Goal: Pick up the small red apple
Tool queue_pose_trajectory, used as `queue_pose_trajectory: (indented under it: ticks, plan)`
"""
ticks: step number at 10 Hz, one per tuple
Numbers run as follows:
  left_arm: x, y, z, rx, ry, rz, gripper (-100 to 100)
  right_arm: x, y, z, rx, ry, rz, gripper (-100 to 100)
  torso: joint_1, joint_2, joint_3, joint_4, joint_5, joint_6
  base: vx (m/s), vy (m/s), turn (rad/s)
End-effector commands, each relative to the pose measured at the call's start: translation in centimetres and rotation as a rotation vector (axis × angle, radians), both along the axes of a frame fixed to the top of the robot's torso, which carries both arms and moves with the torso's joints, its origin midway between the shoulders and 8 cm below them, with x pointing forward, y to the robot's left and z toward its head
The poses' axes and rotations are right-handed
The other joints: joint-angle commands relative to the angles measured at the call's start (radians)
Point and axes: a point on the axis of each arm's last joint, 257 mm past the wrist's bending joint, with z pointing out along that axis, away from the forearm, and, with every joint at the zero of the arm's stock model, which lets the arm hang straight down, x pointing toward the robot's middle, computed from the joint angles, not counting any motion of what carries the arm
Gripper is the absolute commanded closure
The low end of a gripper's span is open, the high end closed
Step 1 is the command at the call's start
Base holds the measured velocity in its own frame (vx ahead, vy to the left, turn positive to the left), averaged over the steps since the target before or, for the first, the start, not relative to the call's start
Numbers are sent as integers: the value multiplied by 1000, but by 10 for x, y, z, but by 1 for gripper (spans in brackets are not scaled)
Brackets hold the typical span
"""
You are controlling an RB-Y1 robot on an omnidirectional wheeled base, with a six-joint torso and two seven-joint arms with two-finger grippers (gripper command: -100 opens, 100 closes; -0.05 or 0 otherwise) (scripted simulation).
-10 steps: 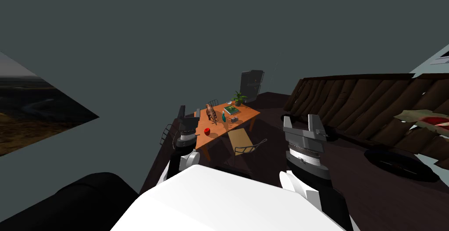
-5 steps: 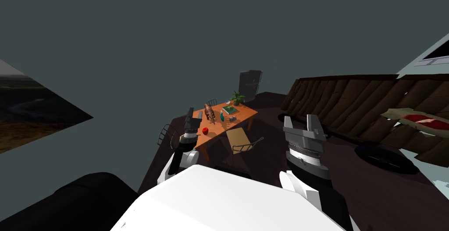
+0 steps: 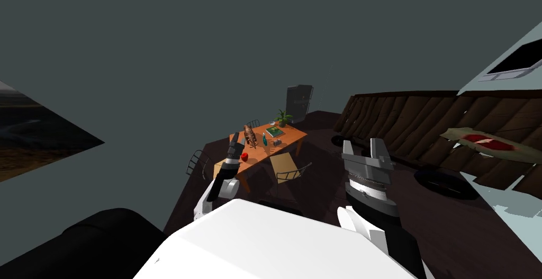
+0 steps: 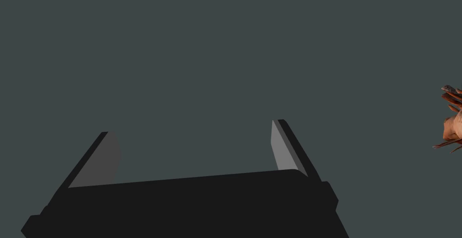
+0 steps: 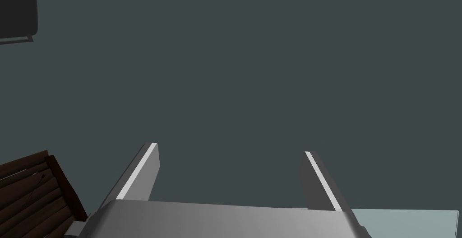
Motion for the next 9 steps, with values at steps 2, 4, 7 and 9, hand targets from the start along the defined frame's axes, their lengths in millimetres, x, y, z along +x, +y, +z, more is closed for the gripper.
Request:
queue_pose_trajectory:
  ticks: [2,4,7,9]
  plan:
    - [18,19,-25,19,70,35,-100,0,0,0,0,0,0,0,0,-1,0,0,0,0,-25,-83,-60]
    - [28,31,-45,24,122,57,-100,0,0,0,0,0,0,0,1,-1,0,0,0,0,-30,-59,-27]
    - [43,51,-69,36,195,95,-100,0,0,0,0,0,0,0,0,0,0,0,0,0,-30,-73,-45]
    - [52,64,-91,39,251,117,-100,0,0,0,0,0,0,0,2,-2,-1,0,0,0,-17,-45,-37]
